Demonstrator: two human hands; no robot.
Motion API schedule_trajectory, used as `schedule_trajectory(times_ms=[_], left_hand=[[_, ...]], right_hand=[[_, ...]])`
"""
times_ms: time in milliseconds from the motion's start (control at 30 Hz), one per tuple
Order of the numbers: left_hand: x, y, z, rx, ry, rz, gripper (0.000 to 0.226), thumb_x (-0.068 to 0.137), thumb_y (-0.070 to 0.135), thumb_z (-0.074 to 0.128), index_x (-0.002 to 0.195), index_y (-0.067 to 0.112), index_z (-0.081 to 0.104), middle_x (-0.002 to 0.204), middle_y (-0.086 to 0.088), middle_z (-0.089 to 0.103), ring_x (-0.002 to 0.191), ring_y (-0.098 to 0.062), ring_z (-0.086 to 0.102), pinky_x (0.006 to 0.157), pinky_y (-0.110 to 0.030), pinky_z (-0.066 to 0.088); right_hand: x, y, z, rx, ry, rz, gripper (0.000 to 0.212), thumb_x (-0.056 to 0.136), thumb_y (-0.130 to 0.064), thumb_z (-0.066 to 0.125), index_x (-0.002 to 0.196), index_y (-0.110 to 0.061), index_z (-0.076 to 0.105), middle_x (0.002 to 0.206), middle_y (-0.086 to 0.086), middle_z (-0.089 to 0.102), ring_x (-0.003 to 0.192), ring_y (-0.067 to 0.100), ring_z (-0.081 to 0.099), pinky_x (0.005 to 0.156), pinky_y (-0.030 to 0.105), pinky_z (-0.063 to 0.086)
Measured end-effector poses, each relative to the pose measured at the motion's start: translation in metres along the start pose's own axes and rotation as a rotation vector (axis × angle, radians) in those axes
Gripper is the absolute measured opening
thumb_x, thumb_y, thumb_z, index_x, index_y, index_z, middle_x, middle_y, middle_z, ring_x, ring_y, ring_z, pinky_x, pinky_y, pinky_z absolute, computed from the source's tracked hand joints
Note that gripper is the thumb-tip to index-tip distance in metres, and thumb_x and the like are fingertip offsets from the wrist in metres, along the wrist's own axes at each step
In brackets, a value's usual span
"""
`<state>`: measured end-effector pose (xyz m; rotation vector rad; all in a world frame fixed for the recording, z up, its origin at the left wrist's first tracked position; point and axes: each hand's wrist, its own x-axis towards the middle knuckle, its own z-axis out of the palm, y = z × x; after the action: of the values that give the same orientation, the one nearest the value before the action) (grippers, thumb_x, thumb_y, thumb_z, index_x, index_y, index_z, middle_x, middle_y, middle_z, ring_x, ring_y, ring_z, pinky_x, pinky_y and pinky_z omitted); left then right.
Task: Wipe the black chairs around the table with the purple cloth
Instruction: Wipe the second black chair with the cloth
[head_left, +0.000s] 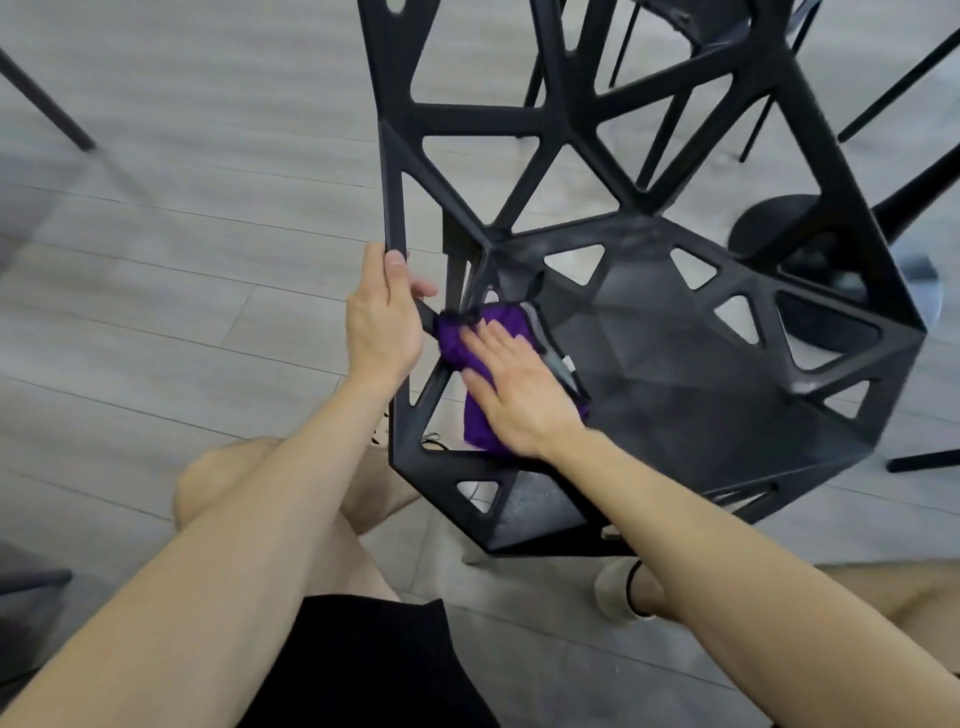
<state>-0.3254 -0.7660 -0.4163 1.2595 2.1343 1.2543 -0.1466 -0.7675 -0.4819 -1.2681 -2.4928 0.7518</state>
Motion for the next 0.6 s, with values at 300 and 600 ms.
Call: schedule_trajectory(times_ms=[300,600], left_hand=[[0.005,-0.007,0.003,-0.152,-0.016,-0.016,0.036,0.116,0.039,0.029,0.116,0.014,0.054,0.086,0.004,0.077,0.087,-0.011,0.071,0.086,-0.025,0.052],[0.0,0.009,-0.004,-0.151,-0.017,-0.095,0.044,0.111,0.046,0.029,0.116,0.018,0.062,0.088,0.0,0.071,0.089,-0.014,0.063,0.085,-0.035,0.046]], right_hand=[[0.097,0.03,-0.022,0.015,0.097,0.154,0.056,0.115,-0.044,0.035,0.168,-0.024,0.035,0.176,0.004,0.027,0.165,0.02,0.016,0.135,0.04,0.006],[-0.08,-0.045,-0.011,0.195,-0.043,0.017,0.049,0.113,-0.046,0.045,0.157,-0.027,0.053,0.166,-0.002,0.047,0.159,0.018,0.032,0.132,0.03,0.016]])
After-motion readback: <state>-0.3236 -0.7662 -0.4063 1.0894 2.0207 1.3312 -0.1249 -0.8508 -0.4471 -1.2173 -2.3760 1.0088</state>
